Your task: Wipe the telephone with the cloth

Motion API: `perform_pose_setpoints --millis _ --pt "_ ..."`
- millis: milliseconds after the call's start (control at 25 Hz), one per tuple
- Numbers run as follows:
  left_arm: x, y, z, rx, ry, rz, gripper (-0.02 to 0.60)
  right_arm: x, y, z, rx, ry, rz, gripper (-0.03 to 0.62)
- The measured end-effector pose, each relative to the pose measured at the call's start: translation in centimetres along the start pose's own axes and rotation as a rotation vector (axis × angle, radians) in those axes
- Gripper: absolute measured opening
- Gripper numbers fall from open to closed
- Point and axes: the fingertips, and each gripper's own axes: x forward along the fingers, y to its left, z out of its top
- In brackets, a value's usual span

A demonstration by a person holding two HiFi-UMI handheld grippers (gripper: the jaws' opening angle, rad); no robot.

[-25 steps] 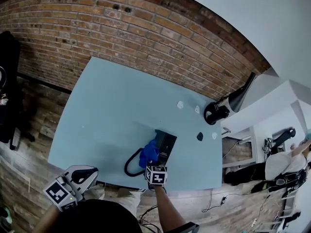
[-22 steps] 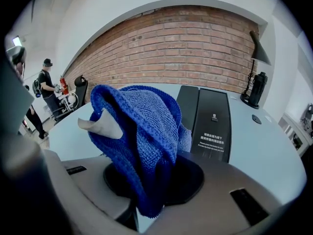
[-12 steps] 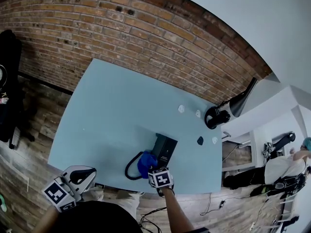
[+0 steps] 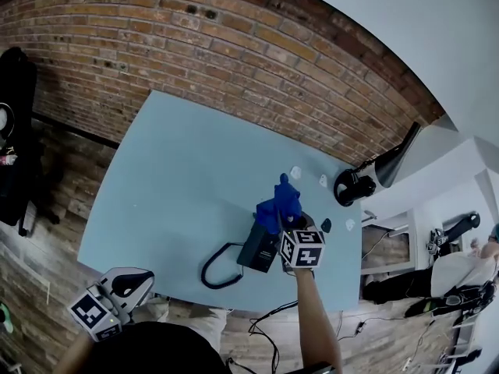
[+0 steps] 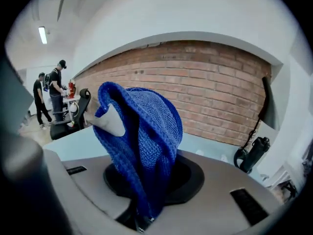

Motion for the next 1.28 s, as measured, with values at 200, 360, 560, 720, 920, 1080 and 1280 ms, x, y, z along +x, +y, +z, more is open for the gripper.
perform_pose_setpoints --millis 200,360,560,720,920,1080,1280 --pt "-0.5 0.5 -0.2 0.005 0.008 0.034 0.012 2.4 -1.2 -5.6 -0.149 0.099 -0.137 0.097" --pt "-0.6 0.8 -0.4 -0.008 0.020 0.046 0.012 3.9 -0.8 -10.2 -0.186 0.195 -0.137 0.097" --pt "0.0 0.1 0.1 -0.003 0.000 0.010 0.012 4.4 -0.2 -10.5 -0.185 0.187 -0.169 0.097" --pt "0.0 0.0 -0.2 0.005 0.014 -0.002 0.012 4.2 0.7 -10.9 -0.293 0.162 -0.201 0.093" --pt "-0.2 0.2 -0.4 -0.001 0.014 0.000 0.012 3.9 1.0 -11.6 -0.254 0.176 -0.204 0.091" --pt "-0.3 0.3 -0.5 -0.002 0.017 -0.005 0.012 3.8 1.4 -12.3 -0.194 0.201 -0.176 0.089" --pt "-0.4 0.2 -0.5 -0.005 0.009 -0.023 0.012 3.7 1.7 -12.7 -0.148 0.248 -0.164 0.089"
